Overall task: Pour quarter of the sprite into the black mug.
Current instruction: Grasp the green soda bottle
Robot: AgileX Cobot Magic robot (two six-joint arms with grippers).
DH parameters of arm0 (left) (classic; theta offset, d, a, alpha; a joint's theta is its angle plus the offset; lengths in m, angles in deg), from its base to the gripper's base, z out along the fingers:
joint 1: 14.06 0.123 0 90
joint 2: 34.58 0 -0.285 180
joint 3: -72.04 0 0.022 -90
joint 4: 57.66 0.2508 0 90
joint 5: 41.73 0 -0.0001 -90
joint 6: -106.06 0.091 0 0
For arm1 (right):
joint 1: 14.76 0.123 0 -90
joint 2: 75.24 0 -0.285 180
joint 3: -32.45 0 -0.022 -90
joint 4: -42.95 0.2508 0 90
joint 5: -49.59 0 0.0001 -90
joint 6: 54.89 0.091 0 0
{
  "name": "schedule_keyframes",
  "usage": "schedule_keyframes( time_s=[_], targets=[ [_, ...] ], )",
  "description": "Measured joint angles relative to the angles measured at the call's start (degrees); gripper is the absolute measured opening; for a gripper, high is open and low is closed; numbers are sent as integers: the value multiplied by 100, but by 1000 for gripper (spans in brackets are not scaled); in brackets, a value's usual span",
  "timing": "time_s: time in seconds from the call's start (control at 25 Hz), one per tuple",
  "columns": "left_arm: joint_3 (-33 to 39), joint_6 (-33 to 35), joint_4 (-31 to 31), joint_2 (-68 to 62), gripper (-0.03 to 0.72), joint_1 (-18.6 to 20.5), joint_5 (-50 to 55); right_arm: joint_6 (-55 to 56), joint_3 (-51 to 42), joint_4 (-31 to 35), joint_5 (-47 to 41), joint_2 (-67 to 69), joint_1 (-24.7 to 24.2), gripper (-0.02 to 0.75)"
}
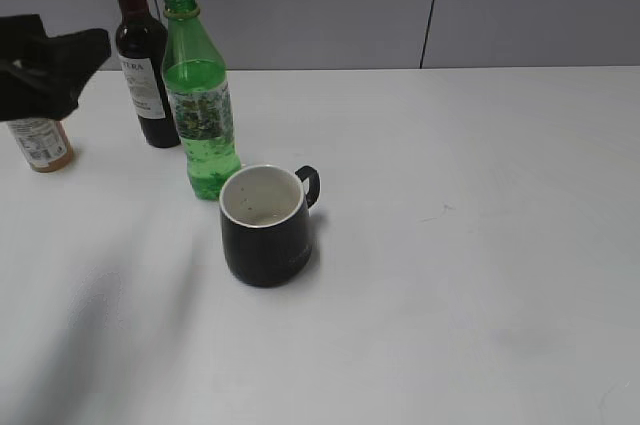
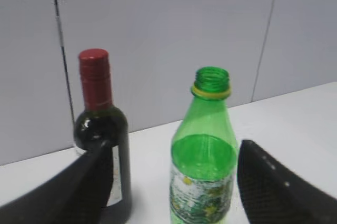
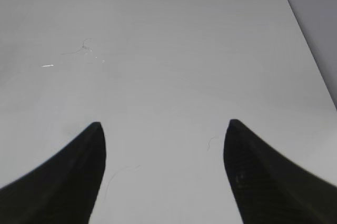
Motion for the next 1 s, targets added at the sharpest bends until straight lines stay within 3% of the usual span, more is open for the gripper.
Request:
schedule_keyframes(
  time_s=[0.16, 0.32, 0.48, 1.0],
  targets=[
    [48, -106, 469, -536, 566, 0, -367, 0, 0, 0, 0, 0, 0, 533],
    [43, -116, 908, -1128, 624, -5, -776, 0, 0, 0, 0, 0, 0, 533],
    [25, -116, 860, -1689, 662, -5, -1037, 0, 0, 0, 0, 0, 0, 533],
    [-887, 22, 867, -3033, 666, -5, -1357, 0, 0, 0, 0, 0, 0, 533]
  ],
)
